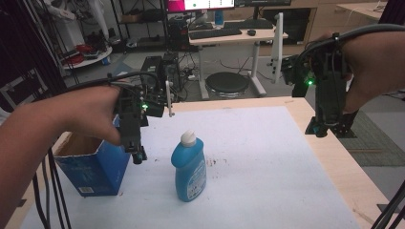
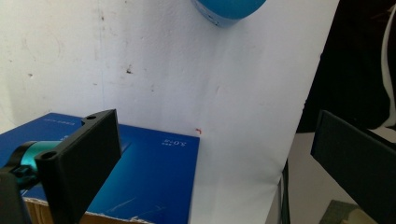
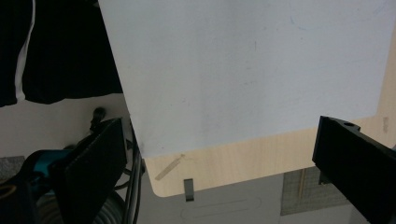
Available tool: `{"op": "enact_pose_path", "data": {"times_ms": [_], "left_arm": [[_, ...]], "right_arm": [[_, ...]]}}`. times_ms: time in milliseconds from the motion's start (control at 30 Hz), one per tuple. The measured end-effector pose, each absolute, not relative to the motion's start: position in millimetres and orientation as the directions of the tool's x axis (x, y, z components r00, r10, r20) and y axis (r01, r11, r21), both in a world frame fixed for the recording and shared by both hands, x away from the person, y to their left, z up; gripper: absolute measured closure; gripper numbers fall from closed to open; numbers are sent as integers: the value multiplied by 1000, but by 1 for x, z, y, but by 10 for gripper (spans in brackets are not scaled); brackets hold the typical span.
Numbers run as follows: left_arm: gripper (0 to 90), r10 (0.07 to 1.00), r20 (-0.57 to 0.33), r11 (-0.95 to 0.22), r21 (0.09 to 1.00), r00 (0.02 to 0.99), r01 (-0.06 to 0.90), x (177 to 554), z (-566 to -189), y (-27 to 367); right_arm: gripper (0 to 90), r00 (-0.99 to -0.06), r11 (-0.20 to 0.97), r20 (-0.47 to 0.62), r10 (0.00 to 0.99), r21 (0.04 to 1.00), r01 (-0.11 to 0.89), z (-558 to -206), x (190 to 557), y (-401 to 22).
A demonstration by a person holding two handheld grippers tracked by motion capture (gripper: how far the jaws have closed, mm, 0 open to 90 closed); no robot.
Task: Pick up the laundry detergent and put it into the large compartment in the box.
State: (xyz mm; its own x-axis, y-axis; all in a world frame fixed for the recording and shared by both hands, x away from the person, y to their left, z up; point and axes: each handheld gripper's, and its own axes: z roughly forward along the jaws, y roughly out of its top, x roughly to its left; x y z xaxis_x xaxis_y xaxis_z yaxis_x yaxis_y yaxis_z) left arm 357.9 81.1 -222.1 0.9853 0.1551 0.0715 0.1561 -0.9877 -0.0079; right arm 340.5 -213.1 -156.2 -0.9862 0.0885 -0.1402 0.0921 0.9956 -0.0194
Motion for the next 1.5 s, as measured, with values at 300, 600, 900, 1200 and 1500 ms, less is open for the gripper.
{"op": "enact_pose_path", "data": {"times_ms": [300,600,900,1200,1500], "left_arm": [[17,173,70,-985,17,982,172,353,-221,80],[17,335,44,-940,77,941,331,342,-212,70],[17,480,-77,-868,102,874,485,338,-214,59],[17,626,-109,-747,201,772,634,338,-215,58],[17,671,-103,-701,235,735,673,342,-232,53]], "right_arm": [[23,-986,997,-146,77,-20,80,-160,349,-208],[24,-986,997,-150,74,-19,77,-160,351,-208],[23,-985,997,-156,71,-12,74,-158,353,-210],[24,-981,998,-181,69,17,67,-154,354,-214],[23,-980,998,-189,67,15,65,-153,351,-215]]}}
